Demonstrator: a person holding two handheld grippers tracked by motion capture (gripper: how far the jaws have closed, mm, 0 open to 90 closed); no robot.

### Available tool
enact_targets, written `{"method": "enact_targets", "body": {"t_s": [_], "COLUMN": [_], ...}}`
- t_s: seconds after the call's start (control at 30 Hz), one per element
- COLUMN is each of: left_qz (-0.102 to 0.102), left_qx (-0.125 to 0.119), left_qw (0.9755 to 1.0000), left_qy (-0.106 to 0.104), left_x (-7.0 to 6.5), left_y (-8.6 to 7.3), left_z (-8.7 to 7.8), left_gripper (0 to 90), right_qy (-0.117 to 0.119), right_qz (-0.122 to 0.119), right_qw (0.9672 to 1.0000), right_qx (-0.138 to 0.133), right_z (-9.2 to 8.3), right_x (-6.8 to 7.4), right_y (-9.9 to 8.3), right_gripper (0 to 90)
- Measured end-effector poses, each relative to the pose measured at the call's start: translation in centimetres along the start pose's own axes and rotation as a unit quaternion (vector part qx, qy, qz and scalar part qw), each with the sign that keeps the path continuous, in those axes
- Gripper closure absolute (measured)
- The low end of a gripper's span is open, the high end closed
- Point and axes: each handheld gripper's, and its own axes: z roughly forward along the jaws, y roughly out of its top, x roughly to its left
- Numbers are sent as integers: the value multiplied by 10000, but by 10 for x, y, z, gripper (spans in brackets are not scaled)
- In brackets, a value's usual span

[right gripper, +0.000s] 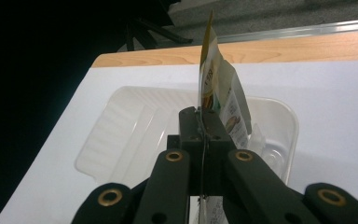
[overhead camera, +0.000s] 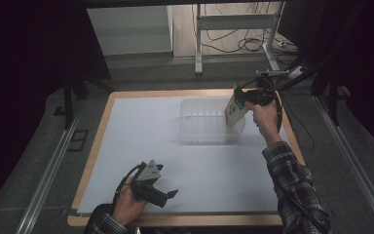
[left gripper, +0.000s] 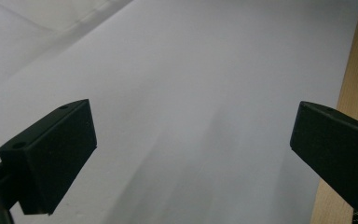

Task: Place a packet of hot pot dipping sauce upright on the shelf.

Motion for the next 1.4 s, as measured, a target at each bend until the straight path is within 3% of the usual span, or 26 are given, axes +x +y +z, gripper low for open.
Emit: {"method": "enact_targets", "body": {"t_s": [0.37,0.5,0.83,1.4], "left_qz": [19,16,26,-1], "left_qx": [21,13,17,19], "left_qw": [10000,10000,10000,10000], "left_qy": [17,23,24,-48], "left_x": [-1,-1,-1,0], "left_y": [0,0,0,0], "left_z": [0,0,0,1], "left_gripper": [1,0,0,0], "right_qy": [-123,-16,-107,-50], "right_qz": [-133,-190,-428,-691], "right_qw": [9998,9998,9988,9973], "right_qx": [-30,-101,-197,-235], "right_z": [5,6,1,-6], "right_x": [-1,-2,0,6], "right_y": [-4,-6,-9,-16], "right_gripper": [866,805,637,456]}}
